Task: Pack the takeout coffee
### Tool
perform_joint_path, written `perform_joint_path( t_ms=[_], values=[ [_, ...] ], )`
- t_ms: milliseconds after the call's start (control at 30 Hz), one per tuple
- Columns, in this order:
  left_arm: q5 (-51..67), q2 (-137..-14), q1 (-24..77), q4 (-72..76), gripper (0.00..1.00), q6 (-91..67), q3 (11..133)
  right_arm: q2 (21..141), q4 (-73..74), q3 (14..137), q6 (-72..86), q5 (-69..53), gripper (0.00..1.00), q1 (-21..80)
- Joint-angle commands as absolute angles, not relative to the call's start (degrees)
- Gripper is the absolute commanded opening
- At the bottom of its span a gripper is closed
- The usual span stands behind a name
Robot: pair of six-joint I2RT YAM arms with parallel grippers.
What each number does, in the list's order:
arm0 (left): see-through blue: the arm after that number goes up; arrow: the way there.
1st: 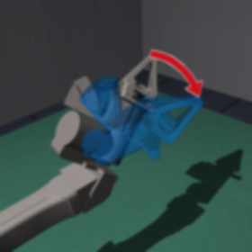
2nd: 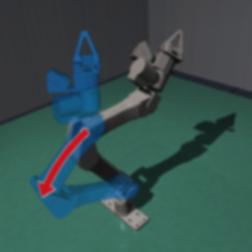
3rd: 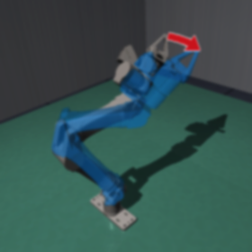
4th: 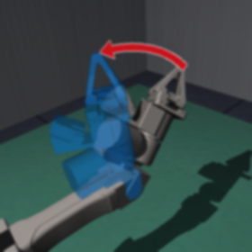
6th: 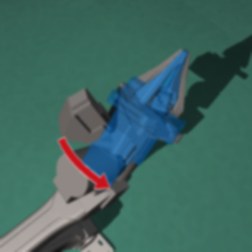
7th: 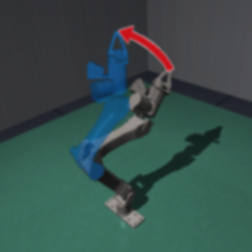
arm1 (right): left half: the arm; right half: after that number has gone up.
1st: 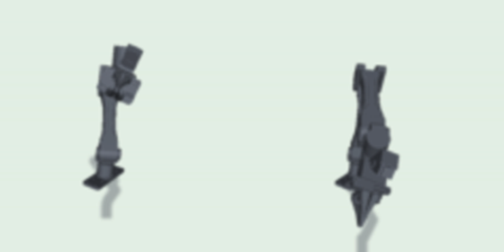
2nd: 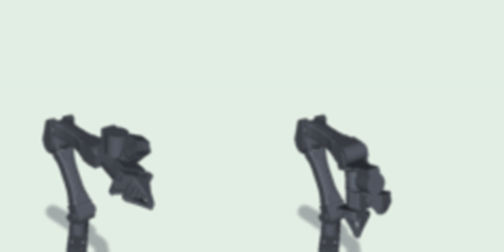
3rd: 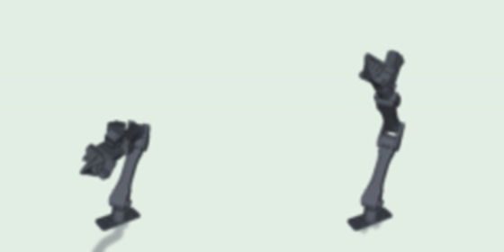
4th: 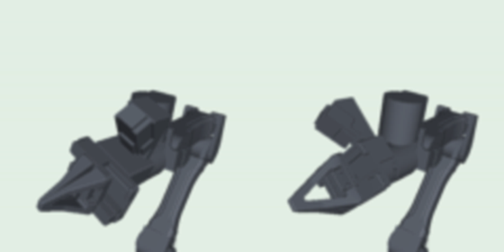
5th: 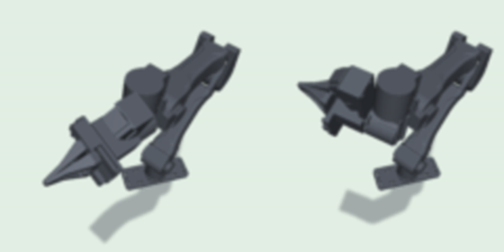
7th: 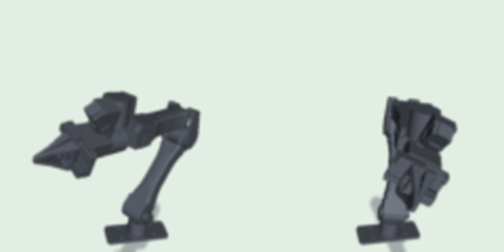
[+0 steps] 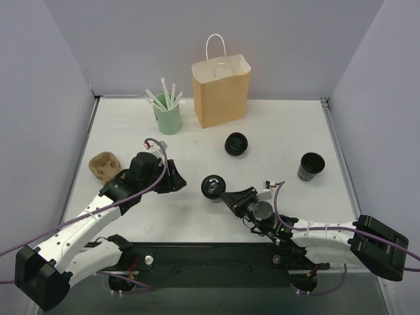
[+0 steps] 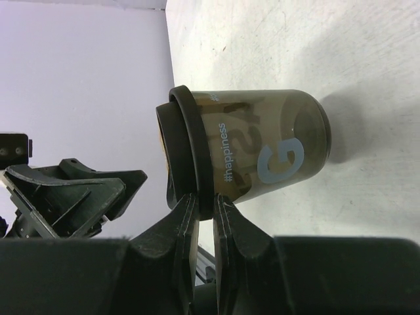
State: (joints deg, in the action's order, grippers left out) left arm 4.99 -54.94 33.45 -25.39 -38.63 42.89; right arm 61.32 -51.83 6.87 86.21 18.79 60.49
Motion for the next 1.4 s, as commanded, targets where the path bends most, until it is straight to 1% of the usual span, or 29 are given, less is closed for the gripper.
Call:
perform_joint_path(
  t_ms=[0,100,167,200,267,300,367,433,467,600,667,700,733,767,833,900,933,967,1000,1033,1067,1100,1200,1300,1367],
  values=[
    [4.2,-55.6,35.0,-21.5,0.55,-39.7,43.7,59.6,-51.8,5.2,90.8,23.0,0.10,61.0],
    [3.5,-56.0,35.5,-21.6,0.55,-39.7,43.9,59.2,-50.9,4.1,92.6,23.5,0.10,61.0],
    [3.3,-56.1,35.8,-21.6,0.55,-39.9,43.7,58.7,-50.2,4.1,92.0,23.6,0.13,61.0],
    [3.3,-56.2,35.9,-21.4,0.55,-39.9,43.6,57.7,-47.6,4.4,92.3,23.6,0.20,61.0],
    [2.9,-56.2,36.1,-21.4,0.55,-39.9,43.8,56.2,-45.1,4.9,92.3,23.9,0.24,61.3],
    [3.0,-56.3,36.1,-21.4,0.55,-39.9,43.9,54.2,-42.7,5.1,91.7,24.4,0.30,61.3],
    [2.9,-56.6,36.4,-21.2,0.55,-39.6,44.2,51.8,-39.6,6.2,90.7,24.6,0.34,61.4],
    [2.9,-57.0,36.7,-20.4,0.55,-39.3,44.4,47.6,-32.6,7.8,87.6,25.0,0.36,61.5],
    [3.0,-57.3,36.8,-19.3,0.55,-39.2,44.5,46.1,-25.4,9.1,87.3,25.2,0.37,61.5],
    [3.8,-60.5,37.7,-16.8,0.55,-38.8,45.3,39.1,-13.8,15.4,80.2,26.3,0.38,61.6],
    [3.8,-62.4,38.7,-14.8,0.55,-38.8,45.5,37.9,-8.2,17.9,72.6,27.2,0.38,61.5],
    [4.0,-63.1,39.2,-13.9,0.58,-38.6,45.9,37.4,-6.5,20.8,69.9,27.1,0.40,60.8],
    [4.1,-63.8,39.6,-13.0,0.59,-38.5,46.1,37.4,-5.7,22.0,61.8,25.2,0.40,60.0],
    [4.5,-65.4,40.3,-11.4,0.61,-38.4,46.4,37.4,-3.3,23.7,58.9,24.4,0.40,59.2],
    [6.4,-67.1,40.5,-9.9,0.62,-38.1,47.2,37.4,-1.1,26.7,51.7,22.5,0.42,55.1],
    [7.5,-69.3,40.7,-7.3,0.63,-38.1,47.3,38.1,-0.3,28.2,48.5,12.5,0.45,49.4],
    [8.1,-69.8,40.7,-6.4,0.64,-38.1,47.3,38.8,-0.2,29.5,47.3,7.3,0.46,42.5],
    [8.3,-70.9,40.8,-5.0,0.65,-38.0,47.3,40.8,-0.3,30.1,44.4,-2.9,0.48,39.1],
    [8.4,-71.4,41.0,-4.7,0.65,-37.9,47.3,42.3,-0.3,31.0,42.8,-8.9,0.48,35.9],
    [8.5,-71.9,41.0,-4.3,0.65,-37.9,47.4,43.8,-0.2,31.7,41.4,-13.6,0.49,29.9],
    [8.8,-73.4,41.0,-3.3,0.66,-37.8,47.5,47.2,1.6,34.1,38.1,-22.1,0.49,25.5],
    [9.2,-73.8,41.1,-2.8,0.65,-38.0,47.4,50.7,1.7,34.7,35.6,-27.9,0.49,23.8],
    [10.5,-75.5,41.4,-1.4,0.66,-37.8,47.3,57.7,1.6,37.2,31.6,-37.8,0.45,19.4],
    [11.2,-76.4,41.9,-0.8,0.66,-37.4,46.2,63.8,1.8,39.8,28.5,-43.6,0.44,18.7],
    [11.7,-76.8,42.0,1.8,0.66,-37.3,45.7,66.9,1.8,40.9,27.6,-45.0,0.43,18.8]
  ],
)
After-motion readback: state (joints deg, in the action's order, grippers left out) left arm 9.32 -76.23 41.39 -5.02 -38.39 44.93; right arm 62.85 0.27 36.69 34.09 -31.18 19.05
